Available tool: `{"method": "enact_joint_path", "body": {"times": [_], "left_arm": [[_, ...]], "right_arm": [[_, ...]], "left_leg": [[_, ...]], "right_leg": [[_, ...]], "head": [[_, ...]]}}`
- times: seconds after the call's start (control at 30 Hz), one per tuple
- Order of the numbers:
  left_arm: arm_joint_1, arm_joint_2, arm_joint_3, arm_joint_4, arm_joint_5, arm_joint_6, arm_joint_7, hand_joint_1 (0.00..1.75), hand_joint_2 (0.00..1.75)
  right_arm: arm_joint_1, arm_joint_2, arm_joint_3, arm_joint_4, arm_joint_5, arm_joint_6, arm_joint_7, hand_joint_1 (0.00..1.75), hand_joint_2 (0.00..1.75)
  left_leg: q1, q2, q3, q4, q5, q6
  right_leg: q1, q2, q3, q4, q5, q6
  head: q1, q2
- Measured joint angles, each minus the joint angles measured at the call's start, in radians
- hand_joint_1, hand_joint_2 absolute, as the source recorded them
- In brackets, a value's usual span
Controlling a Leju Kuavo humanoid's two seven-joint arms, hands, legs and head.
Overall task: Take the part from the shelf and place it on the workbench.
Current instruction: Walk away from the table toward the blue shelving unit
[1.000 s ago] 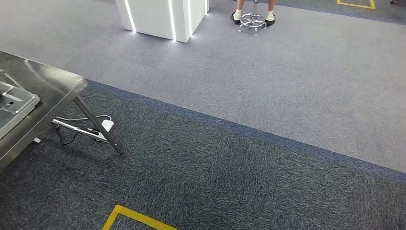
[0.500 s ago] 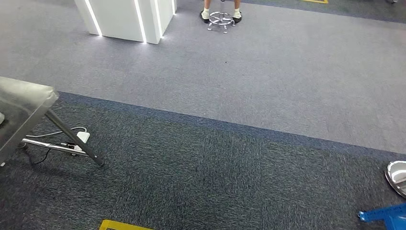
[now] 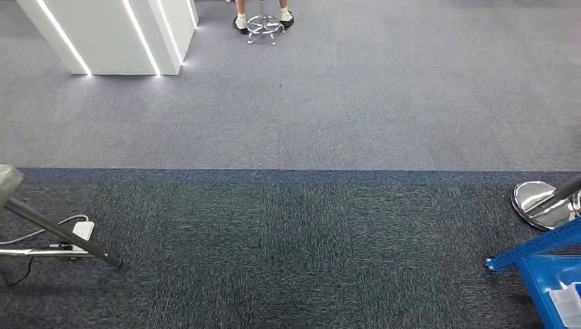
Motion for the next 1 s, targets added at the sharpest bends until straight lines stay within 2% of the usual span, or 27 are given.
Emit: {"method": "enact_joint_path", "body": {"times": [0.03, 0.07, 0.1, 0.13, 0.17, 0.2, 0.23, 0.27, 0.3, 0.33, 0.37, 0.43, 0.5, 0.53, 0.57, 0.6, 0.63, 0.7, 0.73, 0.77, 0.8, 0.87, 0.93, 1.0], "left_arm": [[0.002, 0.0, 0.0, 0.0, 0.0, 0.0, 0.001, 0.0, 0.0], [0.004, 0.001, 0.001, 0.0, 0.0, 0.0, 0.001, 0.0, 0.0], [0.005, 0.001, 0.001, 0.0, 0.001, 0.0, 0.002, 0.0, 0.0], [0.006, 0.002, 0.001, 0.0, 0.001, 0.0, 0.002, 0.0, 0.0], [0.006, 0.002, 0.002, 0.0, 0.001, 0.0, 0.003, 0.0, 0.0], [0.006, 0.003, 0.002, 0.0, 0.001, 0.0, 0.004, 0.0, 0.0], [0.006, 0.002, 0.002, 0.0, 0.001, 0.0, 0.005, 0.0, 0.0], [0.005, 0.002, 0.003, 0.0, 0.002, 0.0, 0.006, 0.0, 0.0], [0.004, 0.003, 0.003, 0.0, 0.004, 0.0, 0.007, 0.0, 0.0], [0.003, 0.003, 0.004, 0.0, 0.006, 0.0, 0.007, 0.0, 0.0], [0.001, 0.004, 0.005, 0.0, 0.008, 0.0, 0.007, 0.0, 0.0], [0.001, 0.004, 0.008, 0.0, 0.011, -0.001, 0.004, 0.0, 0.0], [0.002, 0.005, 0.012, 0.0, 0.015, -0.001, 0.0, 0.0, 0.0], [0.004, 0.005, 0.013, 0.0, 0.018, -0.001, 0.0, 0.0, 0.0], [0.005, 0.006, 0.014, 0.0, 0.02, -0.001, 0.0, 0.0, 0.0], [0.005, 0.006, 0.015, 0.0, 0.021, -0.001, 0.001, 0.0, 0.0], [0.004, 0.007, 0.016, 0.0, 0.022, -0.001, 0.001, 0.0, 0.0], [0.003, 0.007, 0.017, 0.0, 0.024, -0.001, 0.002, 0.0, 0.0], [0.002, 0.007, 0.018, 0.0, 0.025, -0.001, 0.002, 0.0, 0.0], [0.002, 0.007, 0.019, 0.0, 0.025, -0.001, 0.002, 0.0, 0.0], [0.001, 0.007, 0.02, 0.0, 0.026, -0.001, 0.002, 0.0, 0.0], [-0.003, 0.007, 0.021, 0.0, 0.027, -0.001, 0.001, 0.0, 0.0], [-0.004, 0.007, 0.023, 0.0, 0.028, 0.0, -0.001, 0.0, 0.0], [-0.002, 0.008, 0.027, 0.0, 0.028, 0.0, -0.003, 0.0, 0.0]], "right_arm": [[-0.001, 0.0, 0.0, 0.0, 0.0, 0.0, 0.001, 0.0, 0.0], [0.0, 0.0, 0.0, 0.0, 0.0, 0.0, 0.001, 0.0, 0.0], [0.0, 0.0, 0.0, 0.0, 0.0, 0.0, 0.002, 0.0, 0.0], [0.0, 0.0, 0.0, 0.0, 0.0, 0.0, 0.002, 0.0, 0.0], [0.0, 0.0, 0.0, 0.001, 0.001, 0.0, 0.003, 0.0, 0.0], [-0.001, 0.0, 0.0, 0.001, 0.002, 0.0, 0.004, 0.0, 0.0], [-0.002, 0.0, 0.0, 0.001, 0.003, 0.0, 0.004, 0.0, 0.0], [-0.002, 0.0, 0.0, 0.001, 0.005, 0.0, 0.003, 0.0, 0.0], [-0.002, 0.0, 0.0, 0.001, 0.007, 0.0, 0.003, 0.0, 0.0], [-0.001, 0.0, 0.0, 0.001, 0.009, 0.0, 0.003, 0.0, 0.0], [0.0, -0.001, 0.0, 0.001, 0.012, 0.0, 0.003, 0.0, 0.0], [-0.002, -0.002, 0.0, 0.002, 0.016, -0.001, 0.004, 0.0, 0.0], [-0.005, -0.002, 0.0, 0.002, 0.019, -0.001, 0.007, 0.0, 0.0], [-0.007, -0.002, 0.0, 0.002, 0.021, -0.001, 0.009, 0.0, 0.0], [-0.007, -0.002, 0.0, 0.002, 0.022, -0.002, 0.011, 0.0, 0.0], [-0.007, -0.002, 0.0, 0.002, 0.023, -0.002, 0.013, 0.0, 0.0], [-0.006, -0.002, 0.0, 0.002, 0.025, -0.003, 0.014, 0.0, 0.0], [-0.006, -0.003, 0.0, 0.002, 0.029, -0.003, 0.014, 0.0, 0.0], [-0.008, -0.003, 0.001, 0.002, 0.031, -0.004, 0.014, 0.0, 0.0], [-0.009, -0.003, 0.001, 0.002, 0.032, -0.003, 0.013, 0.0, 0.0], [-0.009, -0.003, 0.001, 0.002, 0.032, -0.003, 0.013, 0.0, 0.0], [-0.007, -0.003, 0.001, 0.002, 0.033, -0.003, 0.012, 0.0, 0.0], [-0.008, -0.003, 0.001, 0.002, 0.035, -0.001, 0.011, 0.0, 0.0], [-0.011, -0.003, 0.001, 0.002, 0.036, 0.001, 0.009, 0.0, 0.0]], "left_leg": [[0.002, -0.009, -0.032, 0.06, -0.017, -0.002], [0.002, -0.013, -0.054, 0.092, -0.016, -0.004], [0.003, -0.015, -0.058, 0.085, 0.008, -0.004], [0.003, -0.019, -0.044, 0.038, 0.048, -0.004], [0.005, -0.035, -0.019, -0.033, 0.091, -0.002], [0.006, -0.058, 0.005, -0.098, 0.12, 0.0], [0.008, -0.077, 0.022, -0.143, 0.136, 0.003], [0.008, -0.091, 0.03, -0.166, 0.14, 0.006], [0.006, -0.093, 0.032, -0.169, 0.136, 0.011], [0.006, -0.083, 0.033, -0.17, 0.139, 0.017], [0.007, -0.072, 0.035, -0.176, 0.142, 0.024], [0.011, -0.047, 0.04, -0.188, 0.149, 0.038], [0.011, -0.021, 0.041, -0.192, 0.149, 0.044], [0.011, -0.006, 0.041, -0.191, 0.147, 0.044], [0.01, 0.008, 0.041, -0.19, 0.145, 0.043], [0.01, 0.021, 0.042, -0.19, 0.143, 0.042], [0.01, 0.033, 0.044, -0.189, 0.141, 0.04], [0.009, 0.052, 0.051, -0.188, 0.135, 0.033], [0.007, 0.06, 0.055, -0.188, 0.131, 0.027], [0.005, 0.068, 0.058, -0.188, 0.128, 0.021], [0.004, 0.075, 0.06, -0.189, 0.127, 0.016], [0.005, 0.08, 0.067, -0.189, 0.122, 0.003], [0.008, 0.044, 0.054, -0.149, 0.091, -0.006], [0.01, -0.002, 0.001, -0.032, 0.026, -0.01]], "right_leg": [[0.0, 0.014, 0.0, 0.001, 0.0, 0.0], [0.0, 0.029, 0.001, 0.003, -0.001, 0.0], [0.0, 0.044, 0.002, 0.005, -0.003, 0.0], [-0.001, 0.058, 0.003, 0.008, -0.005, 0.002], [-0.002, 0.071, 0.004, 0.012, -0.007, 0.005], [-0.001, 0.084, 0.002, 0.018, -0.011, 0.009], [-0.001, 0.095, -0.002, 0.024, -0.013, 0.014], [-0.003, 0.104, -0.007, 0.028, -0.015, 0.02], [-0.004, 0.114, -0.012, 0.029, -0.015, 0.026], [-0.005, 0.121, -0.015, 0.028, -0.013, 0.032], [-0.006, 0.117, -0.016, 0.031, -0.015, 0.037], [-0.006, 0.072, -0.037, 0.076, -0.045, 0.046], [-0.01, 0.025, -0.093, 0.189, -0.108, 0.054], [-0.014, 0.018, -0.123, 0.249, -0.132, 0.059], [-0.017, 0.015, -0.142, 0.285, -0.139, 0.062], [-0.019, 0.011, -0.142, 0.286, -0.127, 0.065], [-0.021, 0.006, -0.124, 0.251, -0.1, 0.066], [-0.018, -0.027, -0.051, 0.113, -0.036, 0.061], [-0.014, -0.042, -0.025, 0.061, -0.019, 0.055], [-0.01, -0.052, -0.01, 0.029, -0.012, 0.049], [-0.007, -0.051, -0.01, 0.024, -0.015, 0.044], [-0.008, -0.033, -0.011, 0.02, -0.012, 0.033], [-0.014, -0.015, -0.006, 0.012, -0.007, 0.02], [-0.015, 0.003, -0.005, 0.009, -0.005, 0.01]], "head": [[0.0, 0.0], [0.0, 0.0], [0.0, 0.0], [0.0, 0.0], [0.0, 0.0], [0.0, 0.0], [0.0, 0.0], [0.0, 0.0], [0.0, 0.0], [0.0, 0.0], [0.0, 0.0], [0.003, 0.0], [0.006, 0.0], [0.006, 0.0], [0.006, 0.0], [0.006, 0.0], [0.006, 0.0], [0.006, 0.0], [0.006, 0.0], [0.005, 0.0], [0.005, 0.0], [0.005, 0.0], [0.005, 0.0], [0.005, 0.0]]}}
